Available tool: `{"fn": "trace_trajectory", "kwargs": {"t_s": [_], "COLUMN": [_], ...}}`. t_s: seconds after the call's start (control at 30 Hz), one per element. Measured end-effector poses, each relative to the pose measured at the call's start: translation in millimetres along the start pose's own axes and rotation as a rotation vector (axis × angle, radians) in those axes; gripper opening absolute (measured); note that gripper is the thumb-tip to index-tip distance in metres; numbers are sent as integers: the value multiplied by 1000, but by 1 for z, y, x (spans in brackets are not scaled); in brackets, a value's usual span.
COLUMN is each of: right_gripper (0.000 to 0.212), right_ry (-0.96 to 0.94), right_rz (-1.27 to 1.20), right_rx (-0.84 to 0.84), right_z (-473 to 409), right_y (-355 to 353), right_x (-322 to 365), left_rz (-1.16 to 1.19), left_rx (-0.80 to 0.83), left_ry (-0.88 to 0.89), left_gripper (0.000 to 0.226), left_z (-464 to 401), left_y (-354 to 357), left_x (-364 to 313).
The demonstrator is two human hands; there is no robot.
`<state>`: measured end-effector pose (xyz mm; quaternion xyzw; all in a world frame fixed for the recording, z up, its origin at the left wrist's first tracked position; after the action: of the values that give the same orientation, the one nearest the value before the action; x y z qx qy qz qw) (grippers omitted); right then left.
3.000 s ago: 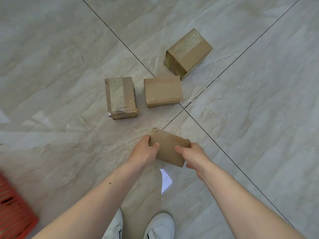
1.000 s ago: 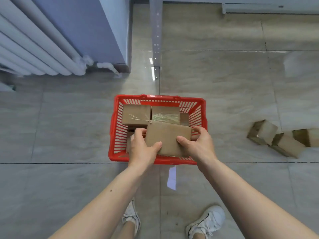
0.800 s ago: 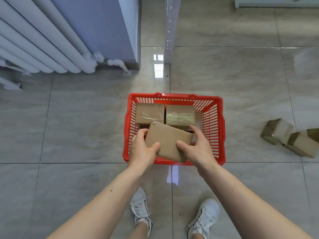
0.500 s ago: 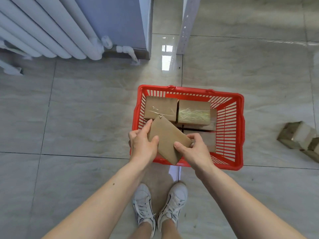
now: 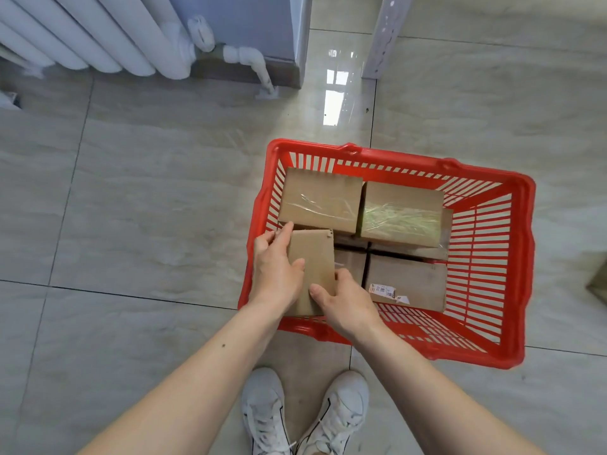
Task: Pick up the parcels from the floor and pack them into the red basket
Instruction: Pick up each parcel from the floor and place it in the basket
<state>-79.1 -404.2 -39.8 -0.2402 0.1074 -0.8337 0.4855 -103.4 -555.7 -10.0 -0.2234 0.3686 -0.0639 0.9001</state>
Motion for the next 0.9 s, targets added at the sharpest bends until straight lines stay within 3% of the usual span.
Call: {"fn": "trace_trajectory", "kwargs": {"t_s": [0.3,0.5,0.9], "right_gripper": [47,47,48], "right_ry": [64,78,92], "right_rz": [-75,-139,-271], "right_rx": [2,-43,-158], "right_z": [-43,-41,65], "right_y": [29,35,-52], "right_x": [-6,1,-6], "left_rz": [14,82,122], "left_rx": [122,66,129], "left_ry": [-29,18,1], "left_gripper": [60,55,59], "left_z": [-28,-25,54], "left_y": [28,15,-8], "left_x": [28,33,-36]}}
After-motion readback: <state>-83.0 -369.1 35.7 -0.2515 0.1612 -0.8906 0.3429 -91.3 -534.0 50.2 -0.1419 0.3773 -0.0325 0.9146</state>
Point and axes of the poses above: each hand's wrist, its own z-axis away from the middle knuckle, its own y-axis out of the palm, x = y × z, the point moved 10 cm from there along -z, towards the middle knuckle, and after that the axes turned 12 degrees about z, right-handed, at the moved point
